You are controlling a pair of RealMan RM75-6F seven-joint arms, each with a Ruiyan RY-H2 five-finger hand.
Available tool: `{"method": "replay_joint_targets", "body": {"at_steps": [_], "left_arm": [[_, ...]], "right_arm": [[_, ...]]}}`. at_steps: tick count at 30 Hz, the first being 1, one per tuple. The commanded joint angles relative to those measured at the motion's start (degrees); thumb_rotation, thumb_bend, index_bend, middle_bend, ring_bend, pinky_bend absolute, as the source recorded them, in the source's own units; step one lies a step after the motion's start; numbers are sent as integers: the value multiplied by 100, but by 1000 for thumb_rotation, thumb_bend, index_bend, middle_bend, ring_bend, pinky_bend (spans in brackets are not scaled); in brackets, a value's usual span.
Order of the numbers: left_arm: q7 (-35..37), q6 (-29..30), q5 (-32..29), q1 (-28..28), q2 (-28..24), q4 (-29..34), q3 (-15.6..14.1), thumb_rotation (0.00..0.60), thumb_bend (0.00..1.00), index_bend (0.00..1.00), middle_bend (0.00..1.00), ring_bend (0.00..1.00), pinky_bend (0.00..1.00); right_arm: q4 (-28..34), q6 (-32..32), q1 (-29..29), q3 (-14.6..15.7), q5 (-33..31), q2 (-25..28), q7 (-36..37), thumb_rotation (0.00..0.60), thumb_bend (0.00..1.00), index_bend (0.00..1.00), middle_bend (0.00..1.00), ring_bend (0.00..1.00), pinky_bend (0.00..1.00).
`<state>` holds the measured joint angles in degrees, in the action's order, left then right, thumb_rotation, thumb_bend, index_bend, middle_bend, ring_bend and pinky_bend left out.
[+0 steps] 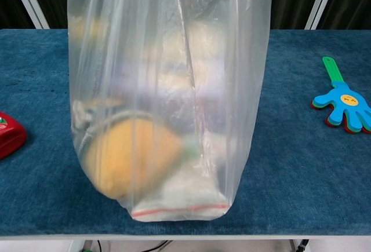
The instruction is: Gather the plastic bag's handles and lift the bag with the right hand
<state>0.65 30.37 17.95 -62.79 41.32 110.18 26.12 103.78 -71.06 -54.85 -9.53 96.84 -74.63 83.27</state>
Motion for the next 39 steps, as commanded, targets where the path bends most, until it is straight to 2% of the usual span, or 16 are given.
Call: {"method": "replay_joint_targets", "body": {"at_steps": [1, 14, 23, 26, 29, 33, 36, 39], "left_arm": [[88, -21, 166, 83, -5, -66, -122, 600, 20, 54, 120, 73, 180], [724, 422, 1080, 859, -86, -131, -237, 600, 21, 54, 120, 73, 181], [1345, 780, 2023, 1627, -172, -46, -155, 600, 32, 55, 120, 73, 181], [1585, 1228, 2561, 1977, -83, 67, -104, 600, 60, 56, 120, 73, 181], [1901, 2042, 3173, 2420, 185, 173, -77, 600, 151, 76, 137, 74, 183], [2096, 3350, 4025, 2985, 915, -19, -299, 600, 250, 130, 175, 91, 194], [2754, 3646, 4488, 3279, 1325, -231, -460, 600, 271, 156, 182, 95, 197], [3363, 3695, 4797, 3431, 1561, -506, -543, 600, 273, 159, 182, 95, 197]], "right_arm": [[54, 30, -26, -76, -54, 49, -18, 600, 86, 83, 139, 2, 92], [443, 457, -184, -556, -672, 251, -424, 600, 88, 83, 151, 10, 102], [826, 781, -309, -1079, -1113, 636, -805, 600, 90, 83, 153, 10, 102], [946, 864, -324, -1299, -1304, 830, -882, 600, 89, 83, 153, 10, 102], [1041, 921, -328, -1529, -1494, 1020, -960, 600, 89, 83, 153, 9, 102], [1185, 1032, -317, -1782, -1683, 1292, -1077, 600, 89, 83, 154, 10, 103], [1262, 1115, -296, -1903, -1805, 1439, -1162, 600, 90, 83, 154, 10, 103], [1321, 1169, -257, -1977, -1911, 1521, -1226, 600, 90, 83, 154, 10, 104]]}}
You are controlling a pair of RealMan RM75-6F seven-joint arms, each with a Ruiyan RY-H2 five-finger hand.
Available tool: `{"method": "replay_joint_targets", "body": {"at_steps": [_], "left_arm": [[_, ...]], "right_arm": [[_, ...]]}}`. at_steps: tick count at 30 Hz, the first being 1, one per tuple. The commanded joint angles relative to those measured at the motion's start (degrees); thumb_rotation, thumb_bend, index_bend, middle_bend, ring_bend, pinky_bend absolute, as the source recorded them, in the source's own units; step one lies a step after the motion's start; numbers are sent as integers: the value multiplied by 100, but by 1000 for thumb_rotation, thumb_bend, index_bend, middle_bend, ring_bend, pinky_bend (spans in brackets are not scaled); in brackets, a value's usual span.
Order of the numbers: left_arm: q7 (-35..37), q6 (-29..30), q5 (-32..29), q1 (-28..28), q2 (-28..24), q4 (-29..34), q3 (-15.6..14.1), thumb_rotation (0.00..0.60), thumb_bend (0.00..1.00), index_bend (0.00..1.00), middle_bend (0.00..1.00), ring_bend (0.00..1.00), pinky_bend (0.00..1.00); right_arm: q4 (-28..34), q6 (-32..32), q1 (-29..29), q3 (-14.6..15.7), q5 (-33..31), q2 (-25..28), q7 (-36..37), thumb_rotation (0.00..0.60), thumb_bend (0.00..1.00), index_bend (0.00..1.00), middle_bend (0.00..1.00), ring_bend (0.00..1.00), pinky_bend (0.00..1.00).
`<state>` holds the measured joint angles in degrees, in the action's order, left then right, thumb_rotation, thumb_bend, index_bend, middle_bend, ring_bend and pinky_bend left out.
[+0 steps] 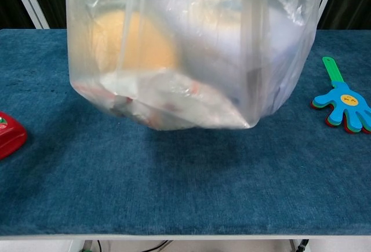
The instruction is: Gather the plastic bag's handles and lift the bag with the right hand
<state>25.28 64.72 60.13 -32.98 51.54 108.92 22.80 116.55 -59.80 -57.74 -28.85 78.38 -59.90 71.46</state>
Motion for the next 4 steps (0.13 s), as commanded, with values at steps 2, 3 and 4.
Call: {"method": "replay_joint_targets", "body": {"at_steps": [2, 3, 4], "left_arm": [[1106, 201, 688, 472, 598, -517, -241, 600, 273, 159, 182, 95, 197], [1218, 146, 734, 474, 603, -571, -243, 600, 274, 159, 182, 95, 197], [1292, 112, 760, 475, 601, -595, -238, 600, 274, 159, 182, 95, 197]], "right_arm": [[66, 60, 58, -74, -101, 72, -74, 600, 89, 83, 154, 10, 103], [78, 67, 77, -91, -116, 84, -86, 600, 90, 83, 154, 10, 104], [83, 70, 90, -104, -123, 90, -95, 600, 90, 83, 154, 10, 104]]}}
